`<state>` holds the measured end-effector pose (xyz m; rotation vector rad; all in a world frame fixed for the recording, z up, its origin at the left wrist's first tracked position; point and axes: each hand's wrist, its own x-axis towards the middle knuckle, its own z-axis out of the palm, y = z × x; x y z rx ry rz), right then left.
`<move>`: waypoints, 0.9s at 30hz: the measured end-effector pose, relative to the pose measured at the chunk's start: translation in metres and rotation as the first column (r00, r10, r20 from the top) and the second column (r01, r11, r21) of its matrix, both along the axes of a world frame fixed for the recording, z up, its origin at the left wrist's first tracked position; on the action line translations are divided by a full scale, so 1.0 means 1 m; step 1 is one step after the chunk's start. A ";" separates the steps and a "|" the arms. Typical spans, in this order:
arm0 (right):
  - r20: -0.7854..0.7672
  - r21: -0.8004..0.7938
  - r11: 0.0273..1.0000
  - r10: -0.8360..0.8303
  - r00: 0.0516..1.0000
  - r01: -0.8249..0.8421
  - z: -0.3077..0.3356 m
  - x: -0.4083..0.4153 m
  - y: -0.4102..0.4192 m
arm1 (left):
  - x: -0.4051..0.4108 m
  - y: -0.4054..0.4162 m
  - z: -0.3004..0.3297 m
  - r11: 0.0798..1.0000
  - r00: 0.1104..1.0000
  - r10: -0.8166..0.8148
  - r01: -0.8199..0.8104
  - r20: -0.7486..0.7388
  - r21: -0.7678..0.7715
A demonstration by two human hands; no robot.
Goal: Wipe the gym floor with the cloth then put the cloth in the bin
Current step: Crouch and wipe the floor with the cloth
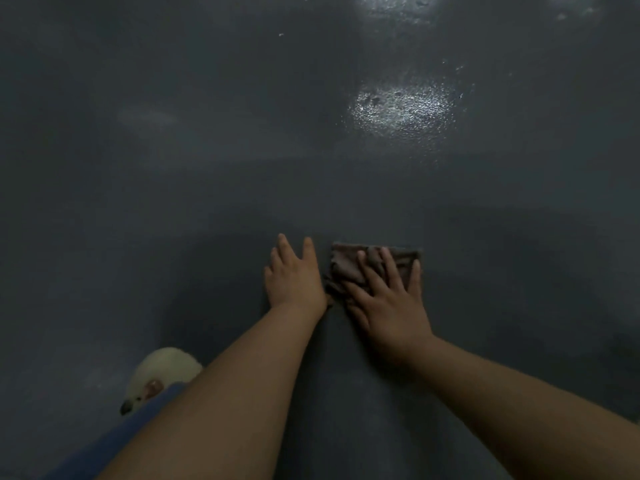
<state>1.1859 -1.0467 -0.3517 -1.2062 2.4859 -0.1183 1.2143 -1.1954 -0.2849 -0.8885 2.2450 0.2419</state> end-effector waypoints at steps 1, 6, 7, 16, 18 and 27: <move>-0.015 0.000 0.997 0.073 0.997 -0.073 0.000 -0.011 0.003 | -0.001 -0.004 0.000 1.000 1.000 -0.004 0.004 0.002 0.001; -0.060 0.071 0.984 -0.158 0.986 0.162 0.003 -0.086 0.002 | -0.003 -0.019 -0.001 0.999 0.999 -0.024 0.023 0.032 0.023; -0.057 0.083 0.953 -0.286 0.957 0.290 0.004 -0.099 0.000 | -0.002 -0.021 -0.001 0.999 0.999 -0.033 0.032 0.028 0.025; 0.045 0.020 0.852 -0.524 0.850 0.524 0.016 -0.059 -0.067 | 0.008 -0.045 -0.005 0.991 0.992 -0.071 0.082 -0.109 0.102; 0.081 0.034 0.923 -0.384 0.920 0.383 0.017 -0.024 -0.080 | 0.011 -0.055 -0.002 0.985 0.988 -0.084 0.103 -0.131 0.140; 0.183 0.091 0.992 -0.100 0.978 0.084 0.076 0.011 -0.073 | 0.050 -0.041 0.054 0.984 0.984 -0.075 0.100 -0.159 0.150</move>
